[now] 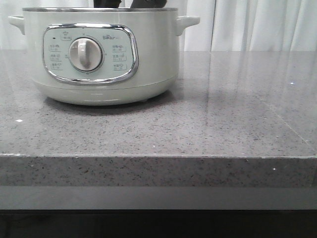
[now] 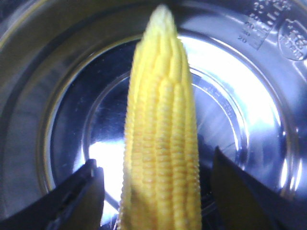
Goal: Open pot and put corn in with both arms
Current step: 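Release the corn into the pot and withdraw the right gripper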
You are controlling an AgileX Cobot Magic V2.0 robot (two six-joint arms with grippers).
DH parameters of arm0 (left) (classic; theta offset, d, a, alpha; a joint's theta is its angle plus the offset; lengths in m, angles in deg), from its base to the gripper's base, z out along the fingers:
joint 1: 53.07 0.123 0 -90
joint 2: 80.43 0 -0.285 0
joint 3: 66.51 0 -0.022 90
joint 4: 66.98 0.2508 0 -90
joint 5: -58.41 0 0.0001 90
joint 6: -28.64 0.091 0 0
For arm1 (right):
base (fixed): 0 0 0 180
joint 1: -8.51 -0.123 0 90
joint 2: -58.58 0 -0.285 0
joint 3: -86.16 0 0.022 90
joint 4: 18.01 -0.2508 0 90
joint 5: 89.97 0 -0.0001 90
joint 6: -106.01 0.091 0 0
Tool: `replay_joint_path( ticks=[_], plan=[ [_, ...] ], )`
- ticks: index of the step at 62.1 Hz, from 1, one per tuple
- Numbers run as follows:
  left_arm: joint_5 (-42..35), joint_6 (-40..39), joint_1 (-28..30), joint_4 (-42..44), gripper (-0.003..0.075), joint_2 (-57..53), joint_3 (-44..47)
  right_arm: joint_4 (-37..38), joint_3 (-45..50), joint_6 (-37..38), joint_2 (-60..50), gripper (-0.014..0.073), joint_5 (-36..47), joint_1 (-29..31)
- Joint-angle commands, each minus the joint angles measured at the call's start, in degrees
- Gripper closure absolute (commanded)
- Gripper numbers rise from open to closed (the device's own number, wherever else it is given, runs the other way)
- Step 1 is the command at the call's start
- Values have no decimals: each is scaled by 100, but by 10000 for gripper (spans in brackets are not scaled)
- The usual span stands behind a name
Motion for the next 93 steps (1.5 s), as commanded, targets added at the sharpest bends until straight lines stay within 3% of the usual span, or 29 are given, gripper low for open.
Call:
replay_joint_path(
  ticks=[1, 8, 20, 26, 37, 42, 56, 65, 84, 93],
  plan=[
    [-796, -59, -11, -57, 541, 1, -216, -16, -258, -57, -363, 11, 258, 17],
    [-796, -59, -11, -57, 541, 1, -216, -10, -327, -57, -397, -34, 284, 17],
    [-796, -59, -11, -57, 541, 1, -216, 112, -755, -51, -546, 5, 91, 104],
    [-796, -59, -11, -57, 541, 1, -216, 112, -798, -47, -685, 155, 50, 184],
    [-796, -59, -11, -57, 541, 1, -216, 112, -798, -47, -824, 558, 50, 329],
    [-796, -59, -11, -57, 541, 1, -216, 112, -798, -47, -878, 664, -2, 424],
    [-809, -59, -11, -57, 541, 1, -216, 131, -714, 84, -1231, 656, -261, 1040],
    [-833, -59, -11, -57, 541, 116, -360, 144, -54, 84, -1885, 656, 11, 1615],
    [-860, 0, -11, -47, 541, 1014, -1005, 161, 3421, -15, -4299, 657, 1421, 3199],
    [-967, 0, -11, -34, 541, 1797, -1526, 164, 4992, -67, -5463, 657, 2172, 3411]
  ],
)
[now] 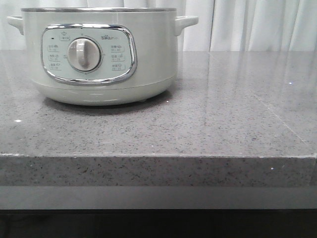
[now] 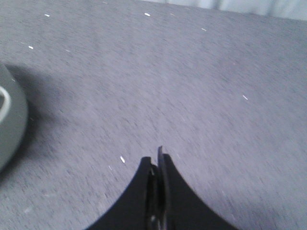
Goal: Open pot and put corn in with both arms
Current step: 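Release the corn into the pot and withdraw the right gripper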
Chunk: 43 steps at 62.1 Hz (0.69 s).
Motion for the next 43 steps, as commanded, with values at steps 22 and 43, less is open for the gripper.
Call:
replay_joint_path(
  ticks=[22, 43],
  plan=[
    [-985, 337, -11, -34, 541, 2594, -2499, 1, 3024, -79, -3254, 657, 1595, 93],
    [-193, 454, -11, -81, 541, 4454, -4692, 1, 3798, -79, -4085, 657, 1773, 93]
  ],
)
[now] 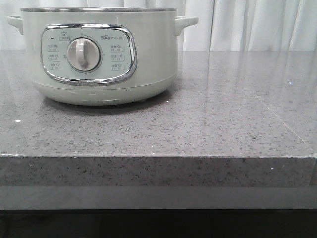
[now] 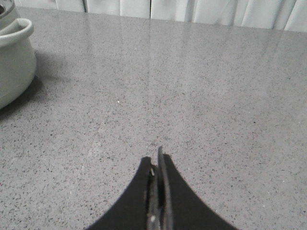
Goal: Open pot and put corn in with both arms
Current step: 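Lower the glass lid back onto the pot with the left gripper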
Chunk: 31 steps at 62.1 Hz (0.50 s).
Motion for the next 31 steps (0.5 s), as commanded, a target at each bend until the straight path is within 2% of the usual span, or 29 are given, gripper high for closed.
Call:
replay_joint_path(
  ticks=[1, 12, 31],
  plan=[
    [-355, 13, -11, -92, 541, 108, -703, 1, -138, -42, -1, 657, 596, 46],
    [-130, 38, -11, -381, 541, 691, -1207, 1, -138, -42, -1, 657, 697, 46],
    [-265, 73, -11, -526, 541, 833, -1218, 1, -138, -42, -1, 657, 723, 46]
  ],
)
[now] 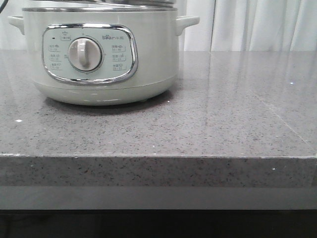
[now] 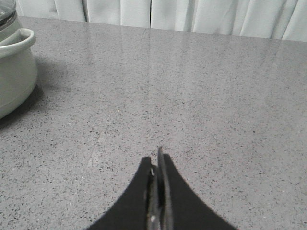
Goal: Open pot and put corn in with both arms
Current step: 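Lower the glass lid back onto the pot with the left gripper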
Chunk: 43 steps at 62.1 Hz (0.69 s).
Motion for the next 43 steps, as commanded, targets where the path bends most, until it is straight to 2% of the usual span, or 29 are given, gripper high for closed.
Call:
replay_joint_path(
  ticks=[1, 34, 43],
  plan=[
    [-669, 13, -11, -146, 541, -340, -272, 1, -150, -42, 8, 657, 514, 46],
    [-401, 13, -11, -237, 541, -332, -22, 1, -150, -42, 8, 657, 547, 46],
    [-121, 13, -11, -237, 541, -332, -22, 1, -150, -42, 8, 657, 547, 46]
  ],
)
